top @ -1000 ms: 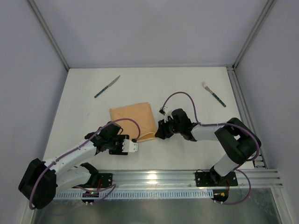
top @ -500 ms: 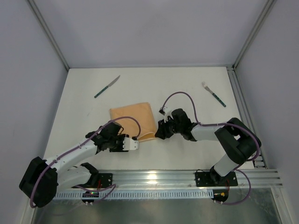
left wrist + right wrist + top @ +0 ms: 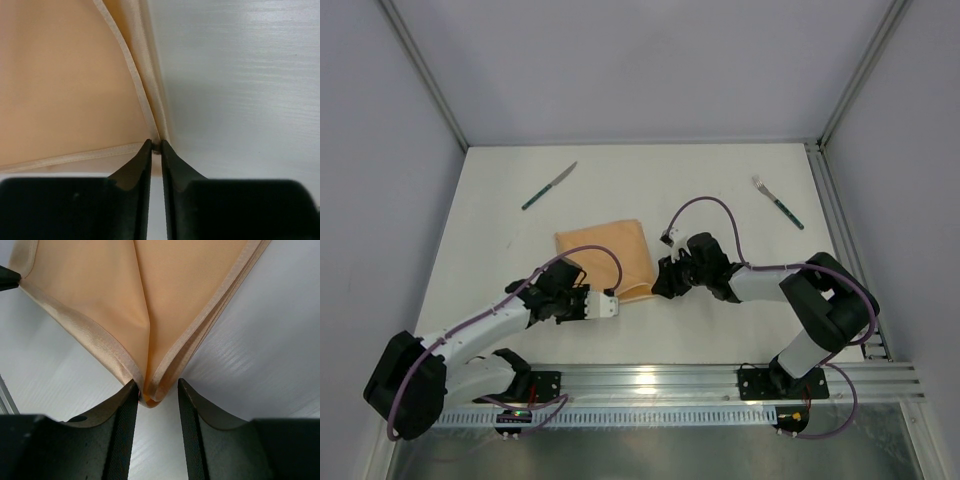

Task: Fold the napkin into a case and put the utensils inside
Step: Smooth out the upper triangle-folded napkin at the center of the board.

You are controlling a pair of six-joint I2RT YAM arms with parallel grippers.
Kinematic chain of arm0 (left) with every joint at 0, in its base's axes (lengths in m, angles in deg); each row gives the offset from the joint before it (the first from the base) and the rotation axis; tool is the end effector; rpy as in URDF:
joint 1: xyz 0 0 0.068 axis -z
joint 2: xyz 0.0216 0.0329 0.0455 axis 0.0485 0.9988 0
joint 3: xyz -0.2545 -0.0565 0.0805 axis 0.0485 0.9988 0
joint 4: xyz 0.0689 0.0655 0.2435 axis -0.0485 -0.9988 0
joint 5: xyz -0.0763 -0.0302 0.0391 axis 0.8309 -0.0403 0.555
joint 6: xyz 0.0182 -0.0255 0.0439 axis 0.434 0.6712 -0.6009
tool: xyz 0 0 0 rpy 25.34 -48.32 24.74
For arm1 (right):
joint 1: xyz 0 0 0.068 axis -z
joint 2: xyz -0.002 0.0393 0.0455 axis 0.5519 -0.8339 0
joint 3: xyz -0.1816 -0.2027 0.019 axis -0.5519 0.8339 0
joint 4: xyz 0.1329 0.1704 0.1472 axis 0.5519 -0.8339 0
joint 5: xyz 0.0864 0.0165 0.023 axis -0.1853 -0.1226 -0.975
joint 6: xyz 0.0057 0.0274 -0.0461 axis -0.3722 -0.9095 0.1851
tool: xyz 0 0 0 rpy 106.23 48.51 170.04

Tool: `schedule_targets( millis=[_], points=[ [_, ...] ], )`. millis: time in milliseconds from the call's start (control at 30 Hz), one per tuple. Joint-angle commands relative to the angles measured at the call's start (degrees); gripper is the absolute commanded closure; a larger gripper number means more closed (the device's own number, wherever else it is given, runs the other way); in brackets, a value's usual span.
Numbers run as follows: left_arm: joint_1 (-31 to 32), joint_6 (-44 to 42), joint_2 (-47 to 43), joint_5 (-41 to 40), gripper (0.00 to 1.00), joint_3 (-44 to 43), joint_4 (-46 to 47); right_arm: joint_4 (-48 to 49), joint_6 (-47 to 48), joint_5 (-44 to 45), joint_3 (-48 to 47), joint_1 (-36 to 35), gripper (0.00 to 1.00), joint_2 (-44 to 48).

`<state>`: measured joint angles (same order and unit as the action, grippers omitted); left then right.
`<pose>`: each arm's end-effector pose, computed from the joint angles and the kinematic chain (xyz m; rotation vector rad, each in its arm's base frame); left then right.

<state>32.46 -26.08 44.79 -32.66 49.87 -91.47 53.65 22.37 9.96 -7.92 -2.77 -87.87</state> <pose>0.1480 -0.1129 0.1660 1.8507 1.8762 -0.1631 0.2275 0.1845 0.1340 -0.7407 2.2244 0.8899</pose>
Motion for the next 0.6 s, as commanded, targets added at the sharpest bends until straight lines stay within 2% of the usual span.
schedule_targets(
  millis=[0, 200, 367, 567],
  points=[
    [0.09, -0.17, 0.3, -1.24, 0.98, -1.9, 1.13, -3.32, 1.29, 2.26, -0.13, -0.29, 0.58, 0.4],
    [0.0, 0.88, -1.45, -4.67, 1.0, -1.81, 1.13, -3.76, 0.86, 0.94, -0.21, -0.29, 0.5, 1.37],
    [-1.23, 2.11, -7.16, -5.55, 1.0, -1.2, 0.52, -4.72, 1.91, 1.99, 0.75, -0.47, 0.48, 5.49],
    [-1.58, 0.18, -9.02, -7.4, 1.0, 2.05, -2.55, -3.41, 1.56, 0.68, 2.51, -2.66, 0.46, 7.34]
  ],
)
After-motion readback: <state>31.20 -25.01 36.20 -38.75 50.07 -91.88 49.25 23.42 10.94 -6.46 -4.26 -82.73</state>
